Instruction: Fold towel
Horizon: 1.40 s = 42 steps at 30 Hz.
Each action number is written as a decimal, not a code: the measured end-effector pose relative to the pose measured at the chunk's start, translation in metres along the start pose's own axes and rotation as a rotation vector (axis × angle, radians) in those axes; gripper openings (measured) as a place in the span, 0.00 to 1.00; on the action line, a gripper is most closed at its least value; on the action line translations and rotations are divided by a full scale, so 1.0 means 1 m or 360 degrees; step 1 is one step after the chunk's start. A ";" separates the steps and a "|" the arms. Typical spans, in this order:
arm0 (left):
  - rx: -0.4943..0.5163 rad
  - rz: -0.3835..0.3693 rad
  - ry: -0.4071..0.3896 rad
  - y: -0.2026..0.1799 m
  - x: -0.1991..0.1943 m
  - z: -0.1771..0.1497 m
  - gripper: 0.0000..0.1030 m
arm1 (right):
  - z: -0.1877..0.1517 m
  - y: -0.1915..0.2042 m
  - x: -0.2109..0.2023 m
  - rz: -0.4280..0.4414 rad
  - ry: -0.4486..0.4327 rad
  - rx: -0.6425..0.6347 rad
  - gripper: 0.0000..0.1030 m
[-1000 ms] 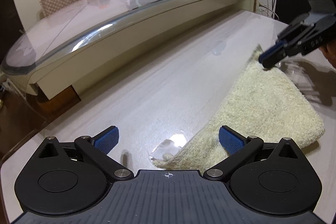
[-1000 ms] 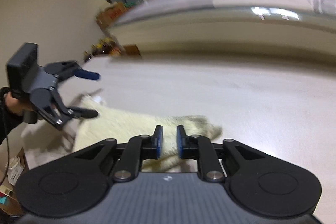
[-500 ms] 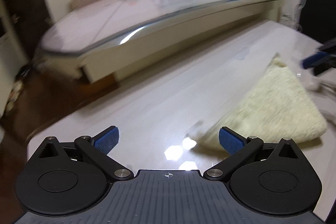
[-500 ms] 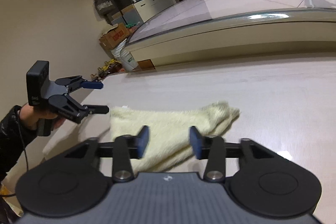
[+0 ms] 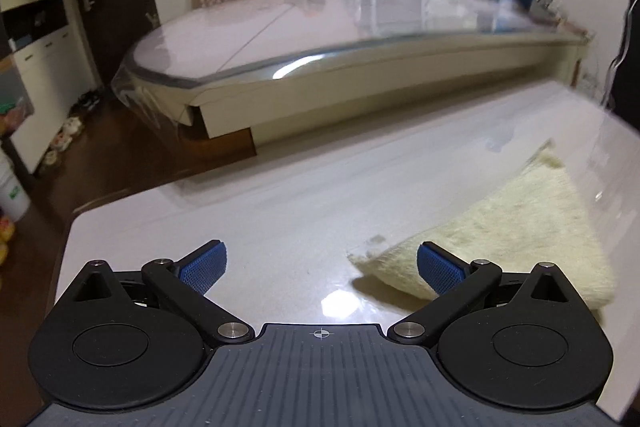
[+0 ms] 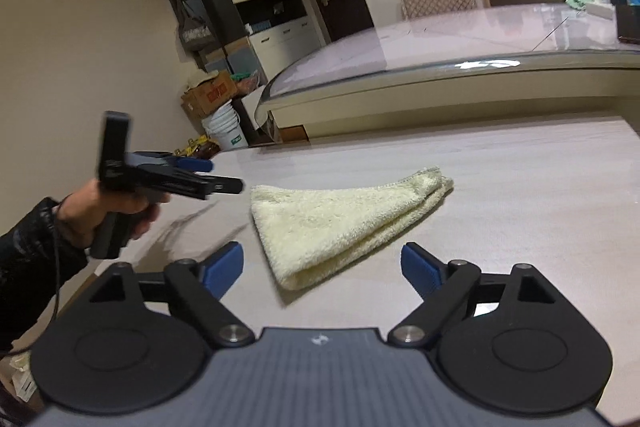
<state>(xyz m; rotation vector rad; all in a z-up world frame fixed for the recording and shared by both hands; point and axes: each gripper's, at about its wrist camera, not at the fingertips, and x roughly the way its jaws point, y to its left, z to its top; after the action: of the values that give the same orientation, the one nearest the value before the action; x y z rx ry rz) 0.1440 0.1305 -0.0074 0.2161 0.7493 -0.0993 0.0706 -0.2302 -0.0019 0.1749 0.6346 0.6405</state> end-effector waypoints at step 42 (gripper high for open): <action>-0.0283 0.0184 -0.0003 -0.096 -0.138 -0.080 1.00 | -0.012 0.026 0.016 -0.0332 0.0351 -0.0192 1.00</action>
<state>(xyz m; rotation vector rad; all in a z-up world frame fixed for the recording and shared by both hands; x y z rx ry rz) -0.0256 0.0574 0.0152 0.0896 0.7379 0.0769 0.0606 -0.2005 -0.0102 -0.0756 0.8119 0.4976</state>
